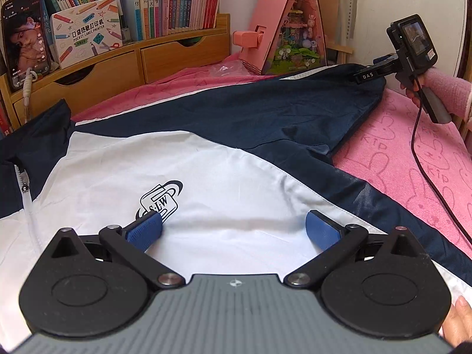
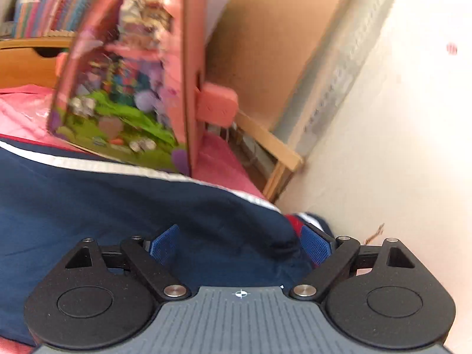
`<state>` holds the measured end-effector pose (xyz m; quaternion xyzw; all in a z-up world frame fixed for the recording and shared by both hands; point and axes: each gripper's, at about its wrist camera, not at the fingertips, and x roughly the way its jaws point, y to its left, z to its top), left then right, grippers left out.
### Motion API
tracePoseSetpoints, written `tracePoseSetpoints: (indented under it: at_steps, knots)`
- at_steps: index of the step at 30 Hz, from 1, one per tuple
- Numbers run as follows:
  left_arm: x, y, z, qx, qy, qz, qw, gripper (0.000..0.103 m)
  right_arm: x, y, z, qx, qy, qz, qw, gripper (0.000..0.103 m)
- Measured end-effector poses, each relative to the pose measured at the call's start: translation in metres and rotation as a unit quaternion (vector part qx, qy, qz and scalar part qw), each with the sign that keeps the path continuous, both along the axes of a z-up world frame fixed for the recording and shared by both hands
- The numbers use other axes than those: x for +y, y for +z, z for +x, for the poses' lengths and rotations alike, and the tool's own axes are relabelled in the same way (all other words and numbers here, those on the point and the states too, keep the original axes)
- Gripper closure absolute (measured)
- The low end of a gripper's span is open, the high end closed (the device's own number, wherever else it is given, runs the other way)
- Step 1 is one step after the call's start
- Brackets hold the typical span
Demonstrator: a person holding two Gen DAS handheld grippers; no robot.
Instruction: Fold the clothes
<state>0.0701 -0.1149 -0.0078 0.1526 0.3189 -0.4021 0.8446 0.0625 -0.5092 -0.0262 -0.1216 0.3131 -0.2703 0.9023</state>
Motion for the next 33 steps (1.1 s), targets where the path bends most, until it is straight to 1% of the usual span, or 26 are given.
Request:
tracePoseSetpoints:
  at_steps: [2,3,4,6,8,9,11,12,13,14,15,16,17,18,19,21,22,23,24,25,27,30,32,33]
  knots:
    - [0.0,0.0,0.0,0.0,0.0,0.0,1.0,0.0,0.021,0.013,-0.012,-0.029,0.066,0.046,0.996,0.011]
    - [0.0,0.0,0.0,0.0,0.0,0.0,1.0,0.0,0.031,0.019,-0.017,-0.04,0.108,0.096,0.989,0.009]
    - [0.0,0.0,0.0,0.0,0.0,0.0,1.0,0.0,0.041,0.021,-0.017,-0.041,0.146,0.141,0.978,0.006]
    - [0.0,0.0,0.0,0.0,0.0,0.0,1.0,0.0,0.064,0.019,-0.015,-0.028,0.207,0.208,0.956,0.005]
    - [0.0,0.0,0.001,0.0,0.0,0.0,1.0,0.0,0.087,0.012,-0.017,-0.007,0.234,0.214,0.948,0.005]
    - [0.0,0.0,0.001,0.0,0.0,0.0,1.0,0.0,0.093,0.008,-0.021,0.005,0.235,0.196,0.952,0.005]
    - [0.001,0.0,0.001,0.0,0.0,0.0,1.0,0.0,0.08,-0.005,-0.019,0.015,0.19,0.179,0.965,0.005]
    - [0.001,0.0,0.001,0.0,0.0,0.0,1.0,0.0,0.073,-0.012,-0.017,0.02,0.166,0.171,0.971,0.0]
    - [0.001,0.001,0.001,0.0,0.0,0.0,1.0,0.0,0.052,-0.014,-0.015,0.008,0.118,0.188,0.975,0.001]
    - [0.001,0.001,0.001,0.0,0.0,0.0,1.0,0.0,0.029,-0.015,-0.012,-0.005,0.068,0.207,0.976,0.001]
    - [0.001,0.0,0.001,0.0,0.0,0.0,1.0,0.0,0.019,-0.012,-0.013,-0.006,0.002,0.177,0.984,0.001]
    - [0.001,0.0,0.001,0.0,0.0,0.0,1.0,0.0,0.009,-0.008,-0.013,-0.005,-0.066,0.142,0.988,0.001]
    - [0.001,0.0,0.001,0.0,0.0,0.0,1.0,0.0,-0.001,-0.005,-0.014,-0.005,-0.133,0.106,0.985,0.001]
    - [0.001,0.0,0.001,0.0,0.0,0.0,1.0,0.0,0.0,0.002,-0.016,0.008,-0.161,0.078,0.984,0.006]
    - [0.001,0.0,0.001,0.0,0.0,0.0,1.0,0.0,0.007,0.009,-0.024,0.007,-0.157,0.068,0.985,0.013]
    - [0.001,0.0,0.001,0.0,0.0,0.0,1.0,0.0,0.029,0.027,-0.044,-0.015,-0.097,0.102,0.99,0.012]
    - [0.001,0.0,0.001,0.0,0.0,0.0,1.0,0.0,0.039,0.038,-0.055,-0.029,-0.059,0.132,0.989,0.01]
    - [0.001,0.0,0.001,0.0,0.0,0.0,1.0,0.0,0.054,0.045,-0.064,-0.041,-0.019,0.162,0.986,0.009]
    - [0.002,0.0,0.001,0.0,0.0,0.0,1.0,0.0,0.074,0.052,-0.068,-0.048,0.029,0.188,0.98,0.008]
    - [0.002,0.0,0.002,0.0,0.0,0.0,1.0,0.0,0.095,0.059,-0.071,-0.054,0.078,0.214,0.972,0.007]
    - [0.002,0.0,0.002,0.0,0.0,0.0,1.0,0.0,0.135,0.068,-0.08,-0.061,0.171,0.253,0.95,0.006]
    - [0.003,-0.001,0.002,0.0,0.0,0.0,1.0,0.0,0.198,0.074,-0.069,-0.046,0.269,0.276,0.922,0.005]
    - [0.003,-0.001,0.002,0.0,0.0,-0.001,1.0,0.0,0.233,0.071,-0.063,-0.029,0.305,0.266,0.914,0.005]
    - [0.003,-0.001,0.002,0.001,0.0,-0.001,1.0,0.0,0.248,0.066,-0.06,-0.022,0.313,0.248,0.916,0.005]
